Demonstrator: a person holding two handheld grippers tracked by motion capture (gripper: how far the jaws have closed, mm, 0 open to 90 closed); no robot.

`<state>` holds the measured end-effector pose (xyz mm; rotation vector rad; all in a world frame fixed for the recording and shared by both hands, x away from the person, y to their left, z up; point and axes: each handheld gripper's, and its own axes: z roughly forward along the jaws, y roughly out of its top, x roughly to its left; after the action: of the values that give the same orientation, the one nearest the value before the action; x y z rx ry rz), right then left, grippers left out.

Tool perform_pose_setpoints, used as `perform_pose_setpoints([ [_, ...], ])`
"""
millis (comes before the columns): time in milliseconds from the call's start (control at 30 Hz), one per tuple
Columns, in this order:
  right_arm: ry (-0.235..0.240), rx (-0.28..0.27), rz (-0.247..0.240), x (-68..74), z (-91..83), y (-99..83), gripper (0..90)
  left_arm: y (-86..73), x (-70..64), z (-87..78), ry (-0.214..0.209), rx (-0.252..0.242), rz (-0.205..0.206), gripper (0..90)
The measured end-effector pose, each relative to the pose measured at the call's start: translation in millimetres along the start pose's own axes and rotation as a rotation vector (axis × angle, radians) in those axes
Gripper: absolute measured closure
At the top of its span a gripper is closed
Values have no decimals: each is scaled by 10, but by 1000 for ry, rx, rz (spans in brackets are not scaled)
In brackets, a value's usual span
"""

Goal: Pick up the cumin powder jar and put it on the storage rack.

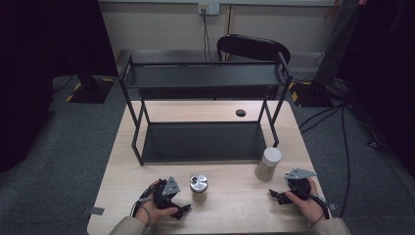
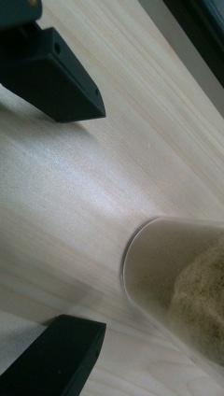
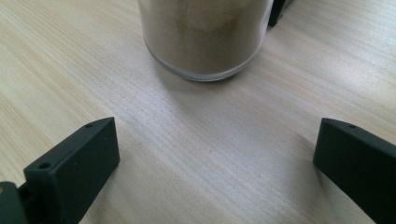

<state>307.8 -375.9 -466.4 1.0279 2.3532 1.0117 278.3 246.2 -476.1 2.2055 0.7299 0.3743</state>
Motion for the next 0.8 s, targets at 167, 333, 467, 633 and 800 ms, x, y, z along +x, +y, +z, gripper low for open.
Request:
perform_pose_setpoints([
  [167,0,0,0,0,0,-1,0,1,-3,1,2,0,-3,0],
  [333,0,0,-1,0,-1,-2,0,6,-7,0,4,2,-4,0],
  [467,0,0,0,0,-2,-2,0,6,-10,1,5,2,-5,0],
  [633,0,0,0,0,-2,-2,0,13,-28,6,14,3,-12,0],
  [800,0,0,0,0,-2,-2,0,17,-41,9,19,3,-17,0],
])
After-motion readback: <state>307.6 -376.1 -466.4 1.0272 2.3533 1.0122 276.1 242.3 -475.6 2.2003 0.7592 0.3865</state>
